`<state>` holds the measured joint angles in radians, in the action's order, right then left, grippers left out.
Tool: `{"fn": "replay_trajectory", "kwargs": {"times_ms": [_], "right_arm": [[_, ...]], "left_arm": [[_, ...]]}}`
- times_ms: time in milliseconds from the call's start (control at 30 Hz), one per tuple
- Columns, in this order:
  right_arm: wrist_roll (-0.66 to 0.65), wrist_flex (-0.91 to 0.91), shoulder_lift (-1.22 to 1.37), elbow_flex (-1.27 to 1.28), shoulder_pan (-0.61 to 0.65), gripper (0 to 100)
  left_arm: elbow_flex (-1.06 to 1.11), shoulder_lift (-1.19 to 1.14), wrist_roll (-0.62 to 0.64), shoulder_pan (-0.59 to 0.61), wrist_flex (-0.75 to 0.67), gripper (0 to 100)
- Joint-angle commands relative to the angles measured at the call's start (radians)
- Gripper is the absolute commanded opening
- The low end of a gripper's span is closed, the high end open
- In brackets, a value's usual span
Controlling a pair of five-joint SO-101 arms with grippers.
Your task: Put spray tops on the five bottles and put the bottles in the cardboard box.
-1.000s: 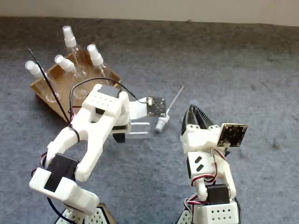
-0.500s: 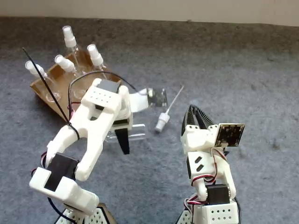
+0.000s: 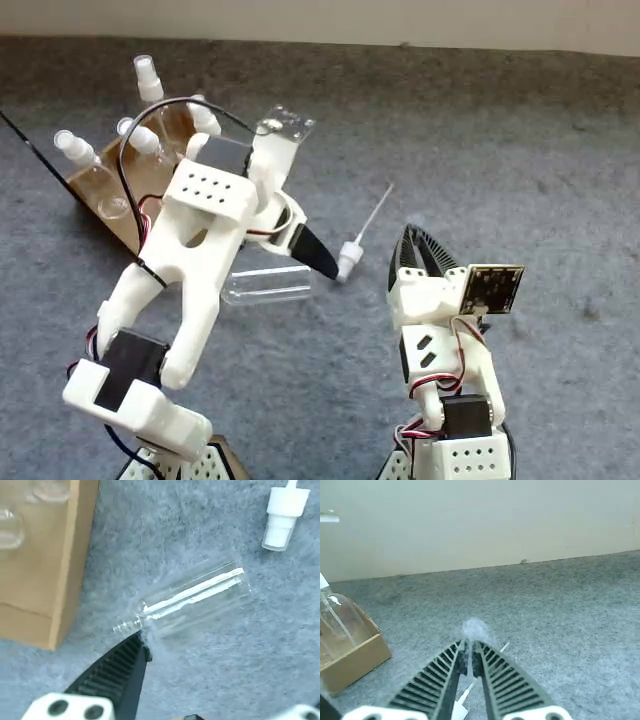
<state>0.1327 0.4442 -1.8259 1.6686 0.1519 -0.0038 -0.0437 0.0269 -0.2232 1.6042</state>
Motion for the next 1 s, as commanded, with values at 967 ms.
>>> {"fn": "replay_trajectory", "kwargs": {"times_ms": [967], "right_arm": [[-0.014,-0.024,-0.004,0.177,0.010,1.5]], "left_arm": [[0.306,0.004,1.201,0.108,-0.095,49]]}}
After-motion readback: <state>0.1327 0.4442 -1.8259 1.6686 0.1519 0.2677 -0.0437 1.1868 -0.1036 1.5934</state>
